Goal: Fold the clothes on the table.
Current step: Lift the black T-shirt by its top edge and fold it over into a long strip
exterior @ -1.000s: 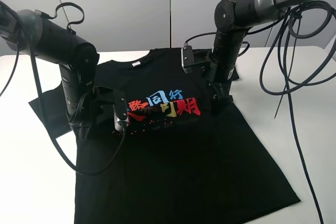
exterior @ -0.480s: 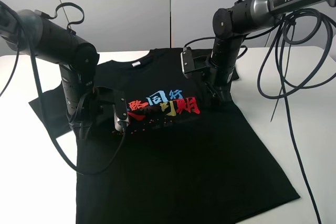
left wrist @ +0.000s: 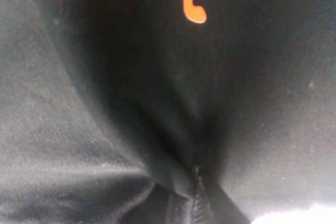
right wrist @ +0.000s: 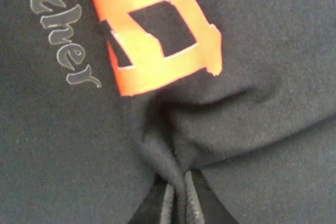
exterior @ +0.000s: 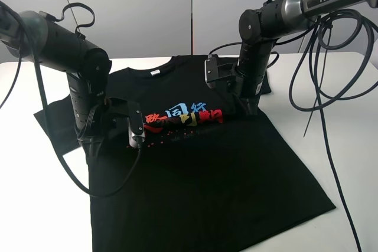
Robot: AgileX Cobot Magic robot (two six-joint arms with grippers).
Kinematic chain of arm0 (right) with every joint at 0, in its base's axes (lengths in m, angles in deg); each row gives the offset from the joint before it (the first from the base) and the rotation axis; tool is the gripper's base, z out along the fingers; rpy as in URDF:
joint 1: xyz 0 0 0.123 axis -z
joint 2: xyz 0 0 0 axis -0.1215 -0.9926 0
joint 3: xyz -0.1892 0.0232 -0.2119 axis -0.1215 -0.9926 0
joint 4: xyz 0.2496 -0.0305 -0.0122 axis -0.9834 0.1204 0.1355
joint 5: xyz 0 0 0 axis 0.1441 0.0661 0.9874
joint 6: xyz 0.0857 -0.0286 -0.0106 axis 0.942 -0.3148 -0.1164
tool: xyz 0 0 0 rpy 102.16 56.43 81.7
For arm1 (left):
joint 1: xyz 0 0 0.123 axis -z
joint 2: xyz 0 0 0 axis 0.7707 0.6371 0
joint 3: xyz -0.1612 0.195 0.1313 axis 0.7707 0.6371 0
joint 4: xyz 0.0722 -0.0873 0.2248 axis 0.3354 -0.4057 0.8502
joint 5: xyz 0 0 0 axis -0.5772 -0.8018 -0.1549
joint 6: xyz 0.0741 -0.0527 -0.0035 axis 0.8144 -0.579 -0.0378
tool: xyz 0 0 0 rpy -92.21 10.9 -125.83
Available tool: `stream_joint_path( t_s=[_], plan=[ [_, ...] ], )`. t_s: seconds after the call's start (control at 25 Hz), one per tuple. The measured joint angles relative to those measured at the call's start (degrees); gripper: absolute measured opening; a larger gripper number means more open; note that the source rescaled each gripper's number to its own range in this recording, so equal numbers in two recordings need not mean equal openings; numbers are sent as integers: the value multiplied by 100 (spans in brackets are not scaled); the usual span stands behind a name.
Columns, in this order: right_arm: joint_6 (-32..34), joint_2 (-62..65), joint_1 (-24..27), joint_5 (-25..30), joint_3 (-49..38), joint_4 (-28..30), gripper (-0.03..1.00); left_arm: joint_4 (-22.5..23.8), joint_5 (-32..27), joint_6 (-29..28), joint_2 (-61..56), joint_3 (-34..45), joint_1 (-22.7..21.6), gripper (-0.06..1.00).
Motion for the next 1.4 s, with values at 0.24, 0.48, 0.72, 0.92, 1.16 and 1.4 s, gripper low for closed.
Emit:
stream_joint_path(
  t_s=[0.24,0.48,0.72,0.92,1.16,1.4],
  plan=[
    [358,75,0,189,-20,13,0,0,-24,-165,0,-23,0,2],
    [622,557,0,285,-35,69,0,-58,190,-312,-52,-174,0,0],
    [839,1219,0,285,-35,296,0,19,391,-409,-639,-575,0,0],
    [1266,1792,0,297,-35,859,0,414,257,-649,-1082,-911,0,0],
    [1696,2491,0,410,-35,1354,0,875,73,-910,-1577,-1397,0,0],
    [1824,3275,0,458,-35,1364,0,921,-182,-923,-2075,-1828,0,0]
  ],
)
